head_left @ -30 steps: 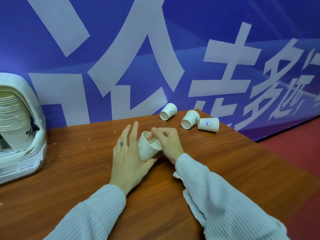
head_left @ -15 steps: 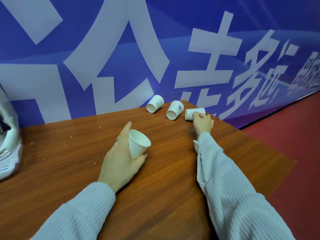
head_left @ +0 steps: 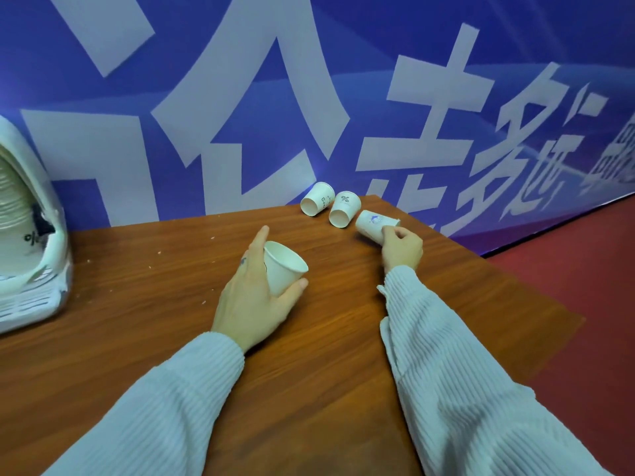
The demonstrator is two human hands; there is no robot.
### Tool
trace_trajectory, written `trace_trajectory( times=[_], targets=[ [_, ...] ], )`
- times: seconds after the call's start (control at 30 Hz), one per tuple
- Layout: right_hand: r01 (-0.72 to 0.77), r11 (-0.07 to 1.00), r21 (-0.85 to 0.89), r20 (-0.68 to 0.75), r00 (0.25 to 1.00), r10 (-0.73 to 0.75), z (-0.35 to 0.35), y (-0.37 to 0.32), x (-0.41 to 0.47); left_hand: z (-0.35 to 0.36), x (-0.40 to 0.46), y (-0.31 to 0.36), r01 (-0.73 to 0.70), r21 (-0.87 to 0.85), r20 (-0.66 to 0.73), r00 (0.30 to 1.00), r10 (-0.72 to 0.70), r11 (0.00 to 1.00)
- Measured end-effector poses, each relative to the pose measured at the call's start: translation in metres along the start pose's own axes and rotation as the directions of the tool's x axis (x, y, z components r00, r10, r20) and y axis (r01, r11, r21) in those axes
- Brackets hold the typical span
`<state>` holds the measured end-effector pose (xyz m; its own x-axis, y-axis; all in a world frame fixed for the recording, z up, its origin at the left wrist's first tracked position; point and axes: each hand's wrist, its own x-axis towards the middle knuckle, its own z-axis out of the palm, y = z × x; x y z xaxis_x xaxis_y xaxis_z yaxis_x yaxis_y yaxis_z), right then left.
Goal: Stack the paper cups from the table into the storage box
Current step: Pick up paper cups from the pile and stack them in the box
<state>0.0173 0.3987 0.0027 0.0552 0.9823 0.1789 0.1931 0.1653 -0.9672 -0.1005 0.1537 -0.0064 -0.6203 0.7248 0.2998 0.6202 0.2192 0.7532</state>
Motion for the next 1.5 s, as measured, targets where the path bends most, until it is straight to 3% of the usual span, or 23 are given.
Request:
trace_trajectory(
  times=[0.23, 0.4, 0.63, 0.83, 0.93, 1.03, 1.2, 1.33, 1.5],
  targets=[
    [0.068, 0.996, 0.065, 0.158, 0.984, -0.078, -0.006, -0.010, -0.058, -0.019, -0.012, 0.005, 0.010, -0.112, -0.124, 0.992, -0.024, 0.994],
    [0.172, 0.967, 0.188, 0.339, 0.913, -0.228, -0.003, -0.038, -0.112, -0.062, -0.030, -0.003, 0.015, -0.111, -0.228, 0.973, -0.040, 0.994],
    [0.306, 0.875, 0.375, 0.561, 0.677, -0.477, 0.062, -0.111, -0.217, -0.171, -0.056, -0.040, 0.023, -0.036, -0.511, 0.859, -0.038, 0.999],
    [0.364, 0.760, 0.538, 0.578, 0.497, -0.647, 0.134, -0.181, -0.299, -0.258, -0.089, -0.077, 0.097, -0.045, -0.742, 0.664, -0.098, 0.994],
    [0.483, 0.676, 0.557, 0.559, 0.384, -0.735, 0.165, -0.210, -0.332, -0.289, -0.104, -0.093, 0.131, -0.102, -0.803, 0.574, -0.159, 0.986],
    [0.595, 0.598, 0.537, 0.586, 0.247, -0.772, 0.188, -0.229, -0.355, -0.309, -0.114, -0.106, 0.153, -0.144, -0.825, 0.528, -0.204, 0.978],
    [0.727, 0.510, 0.460, 0.717, 0.035, -0.696, 0.209, -0.237, -0.371, -0.324, -0.124, -0.118, 0.155, -0.143, -0.833, 0.514, -0.203, 0.978],
    [0.772, 0.497, 0.396, 0.798, -0.021, -0.602, 0.210, -0.228, -0.377, -0.328, -0.122, -0.123, 0.155, -0.133, -0.831, 0.522, -0.195, 0.979],
    [0.844, 0.398, 0.360, 0.822, -0.085, -0.563, 0.207, -0.210, -0.379, -0.328, -0.110, -0.122, 0.117, -0.126, -0.807, 0.565, -0.171, 0.985]
  ],
)
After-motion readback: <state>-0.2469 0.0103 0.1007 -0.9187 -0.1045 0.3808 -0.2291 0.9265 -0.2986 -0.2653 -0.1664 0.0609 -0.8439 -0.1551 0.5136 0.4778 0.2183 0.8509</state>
